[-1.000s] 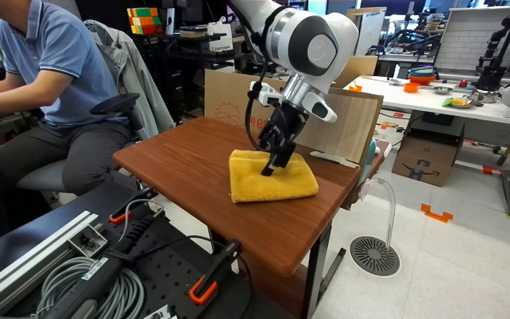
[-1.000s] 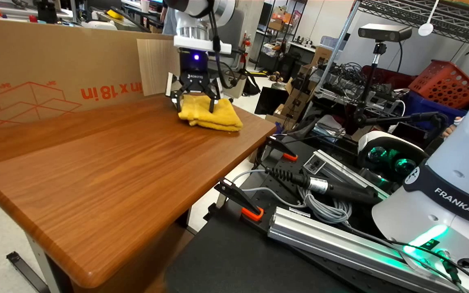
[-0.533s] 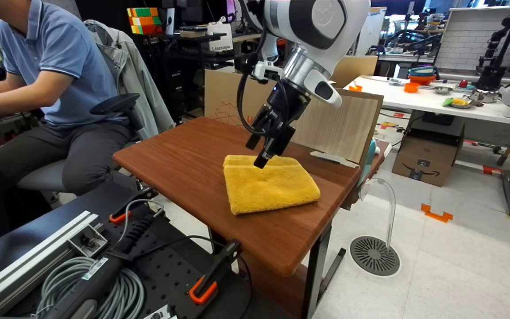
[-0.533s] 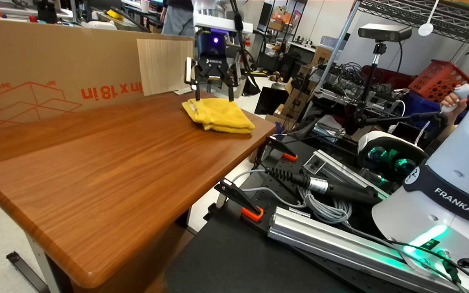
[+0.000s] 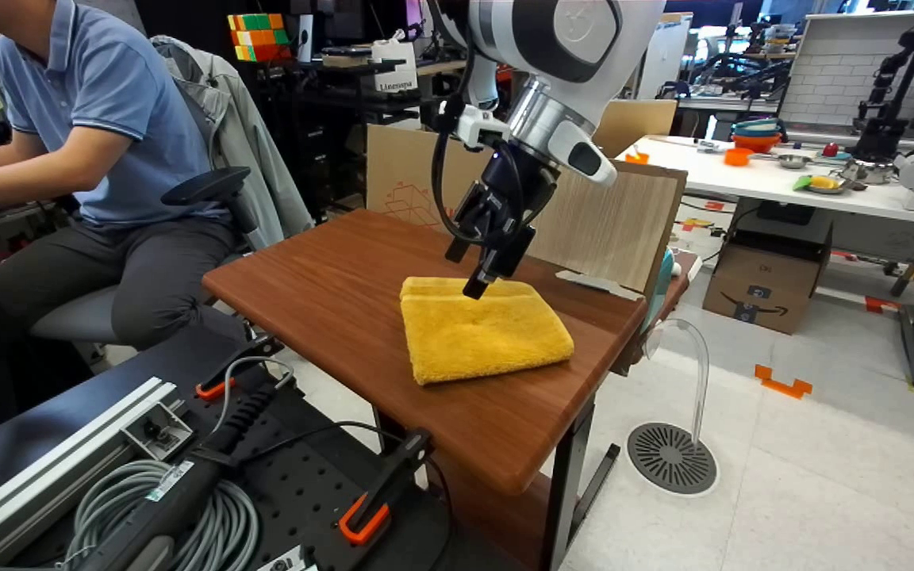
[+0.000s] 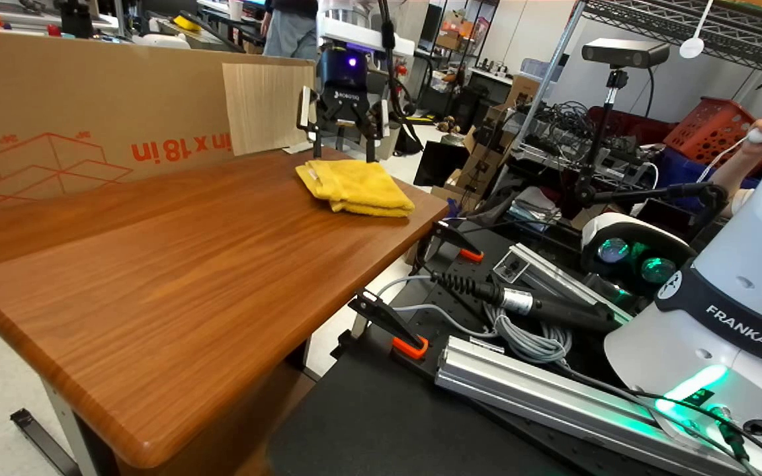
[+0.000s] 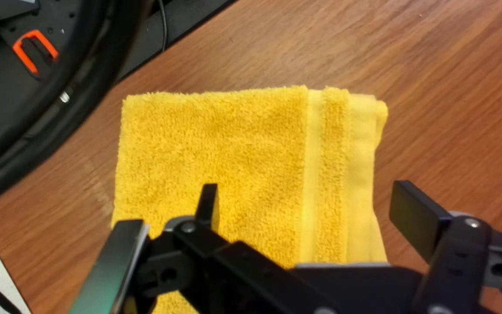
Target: Wipe the table with the yellow towel
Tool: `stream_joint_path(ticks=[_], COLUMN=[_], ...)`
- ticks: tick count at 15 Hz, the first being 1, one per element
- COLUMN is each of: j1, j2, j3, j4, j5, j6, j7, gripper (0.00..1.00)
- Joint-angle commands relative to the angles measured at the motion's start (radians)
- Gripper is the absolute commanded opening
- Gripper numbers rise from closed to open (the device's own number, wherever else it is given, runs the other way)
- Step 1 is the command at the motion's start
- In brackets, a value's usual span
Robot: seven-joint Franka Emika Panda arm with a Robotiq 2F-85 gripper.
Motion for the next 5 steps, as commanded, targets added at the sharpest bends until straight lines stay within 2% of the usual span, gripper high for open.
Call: stream_joint_path(ticks=[1,2,5], j1=[-0.022,-0.01,-0.017], j2=[-0.07,-0.015,-0.032], j3=[0.005,0.004,0.003], j4=[-0.08,-0.02,-0.039], j5=[0.015,0.004,0.004], j6=[0.045,0.023,0.024], j7=[-0.072,-0.037,-0.05], gripper=[1.0,1.0,1.0])
